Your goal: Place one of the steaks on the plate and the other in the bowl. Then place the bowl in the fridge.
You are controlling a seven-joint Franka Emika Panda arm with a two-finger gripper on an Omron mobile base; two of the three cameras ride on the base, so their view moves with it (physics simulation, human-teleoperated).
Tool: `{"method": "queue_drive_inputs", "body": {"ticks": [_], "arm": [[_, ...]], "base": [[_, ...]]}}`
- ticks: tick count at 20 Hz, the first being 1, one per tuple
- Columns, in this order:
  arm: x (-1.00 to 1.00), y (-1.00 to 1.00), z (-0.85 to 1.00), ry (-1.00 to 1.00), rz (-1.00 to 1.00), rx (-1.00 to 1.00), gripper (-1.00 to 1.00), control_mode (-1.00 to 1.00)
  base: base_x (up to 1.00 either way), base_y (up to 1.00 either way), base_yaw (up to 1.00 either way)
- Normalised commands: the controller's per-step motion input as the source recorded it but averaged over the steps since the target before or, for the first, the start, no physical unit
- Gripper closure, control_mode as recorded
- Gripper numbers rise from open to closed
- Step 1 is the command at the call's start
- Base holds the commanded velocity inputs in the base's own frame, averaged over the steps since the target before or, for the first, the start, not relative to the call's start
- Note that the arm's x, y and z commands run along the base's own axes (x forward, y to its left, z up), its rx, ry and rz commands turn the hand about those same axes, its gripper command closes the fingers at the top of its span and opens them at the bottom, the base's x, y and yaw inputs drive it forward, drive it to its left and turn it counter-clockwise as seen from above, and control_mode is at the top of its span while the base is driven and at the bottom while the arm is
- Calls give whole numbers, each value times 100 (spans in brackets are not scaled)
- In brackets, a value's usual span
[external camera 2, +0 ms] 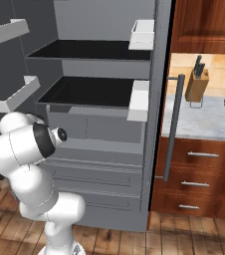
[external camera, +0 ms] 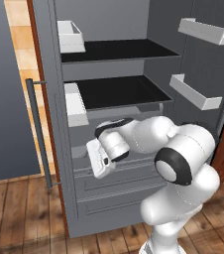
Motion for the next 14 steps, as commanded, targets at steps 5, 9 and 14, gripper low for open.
{"method": "queue_drive_inputs", "body": {"ticks": [5, 9, 14], "arm": [[-1, -67, 27, -44, 37, -35, -100, -100], [-5, -69, 39, -44, 48, -41, -100, -100], [-1, -52, 21, -32, 47, -46, -100, -100]], "base": [[0, 0, 0], [0, 0, 0], [0, 0, 0]]}}
